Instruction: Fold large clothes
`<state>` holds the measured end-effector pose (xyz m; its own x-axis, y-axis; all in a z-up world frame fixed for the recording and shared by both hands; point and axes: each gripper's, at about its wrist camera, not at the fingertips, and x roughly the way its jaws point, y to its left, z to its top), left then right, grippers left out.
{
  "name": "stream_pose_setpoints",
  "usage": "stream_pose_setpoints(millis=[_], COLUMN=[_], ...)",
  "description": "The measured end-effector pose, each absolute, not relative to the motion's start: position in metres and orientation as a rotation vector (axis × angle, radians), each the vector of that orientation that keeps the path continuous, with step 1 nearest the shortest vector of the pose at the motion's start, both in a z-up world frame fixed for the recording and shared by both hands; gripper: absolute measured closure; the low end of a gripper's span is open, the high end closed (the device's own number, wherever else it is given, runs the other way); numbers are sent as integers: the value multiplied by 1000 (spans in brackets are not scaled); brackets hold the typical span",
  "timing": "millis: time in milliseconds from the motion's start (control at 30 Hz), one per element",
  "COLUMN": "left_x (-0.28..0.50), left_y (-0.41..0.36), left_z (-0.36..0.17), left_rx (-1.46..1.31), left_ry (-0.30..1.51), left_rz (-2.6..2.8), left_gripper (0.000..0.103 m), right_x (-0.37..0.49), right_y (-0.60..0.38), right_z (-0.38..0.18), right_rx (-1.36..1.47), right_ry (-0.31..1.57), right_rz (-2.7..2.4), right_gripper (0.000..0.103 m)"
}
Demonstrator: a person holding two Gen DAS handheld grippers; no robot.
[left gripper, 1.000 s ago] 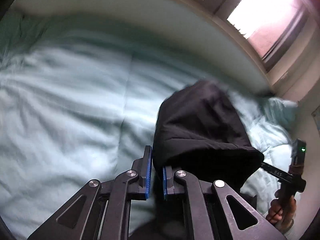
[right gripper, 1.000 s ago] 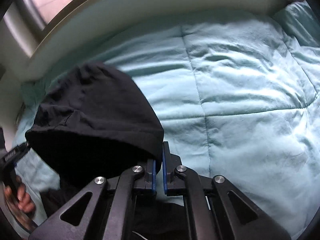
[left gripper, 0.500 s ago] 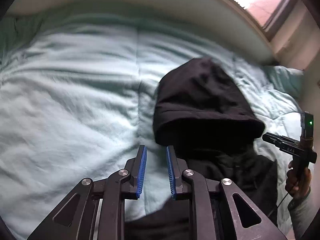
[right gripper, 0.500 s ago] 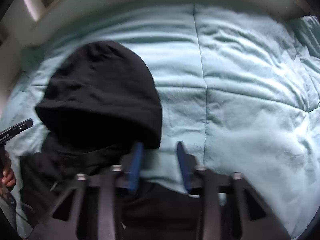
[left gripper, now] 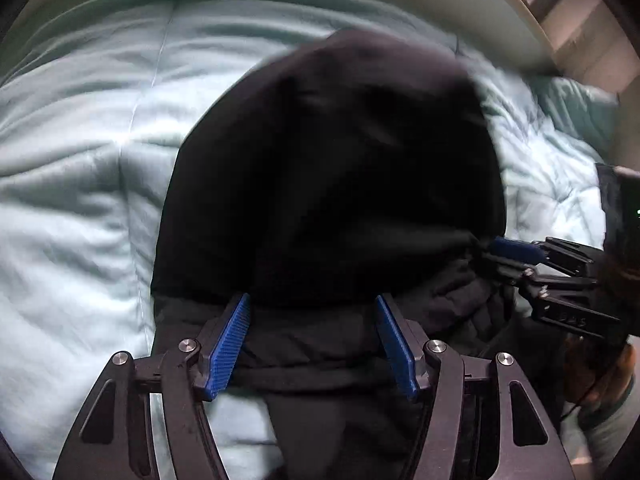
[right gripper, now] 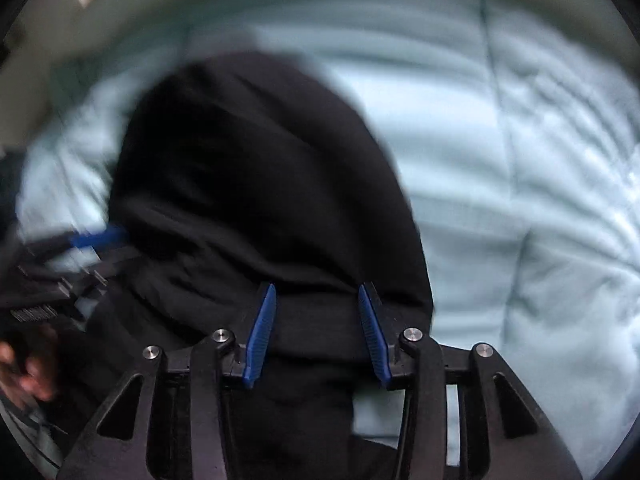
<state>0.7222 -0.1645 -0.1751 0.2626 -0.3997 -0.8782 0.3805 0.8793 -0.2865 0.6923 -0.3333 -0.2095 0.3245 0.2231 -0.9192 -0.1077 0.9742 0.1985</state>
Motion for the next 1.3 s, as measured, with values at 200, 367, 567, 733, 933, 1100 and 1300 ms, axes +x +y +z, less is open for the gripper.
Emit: stream_pose_setpoints(millis=[200, 367, 567, 733, 933, 1100, 1300], left_x=[709, 697, 706, 703, 691, 716, 779], left_y=[-170, -152, -124, -133, -104, -85, -95], left_z=[-154, -111, -158, -163, -129, -74, -95], left_rx=[25, -16, -82, -72, -122, -167, -167], left_ry=[1147, 1034, 1164, 1159, 1114, 991, 1121], left_rz=[-553, -580, -497, -505, -536, -550, -645], left_gripper=[37, 37, 37, 37, 37, 26, 25], right_x=[685, 672, 663, 670, 671, 695, 738], right_y=[-344, -353, -365, -363, -368, -384, -376], right_z=[-207, -171, -196, -213, -187, -159, -166], right_rx=[174, 146, 136, 126, 129, 189, 147], right_ry=[1184, 1108, 1148, 1182, 1177, 1108, 1152], right_rz=[239, 250, 248, 232, 247, 286, 303], right_gripper=[57, 56, 56, 56, 52, 21, 21])
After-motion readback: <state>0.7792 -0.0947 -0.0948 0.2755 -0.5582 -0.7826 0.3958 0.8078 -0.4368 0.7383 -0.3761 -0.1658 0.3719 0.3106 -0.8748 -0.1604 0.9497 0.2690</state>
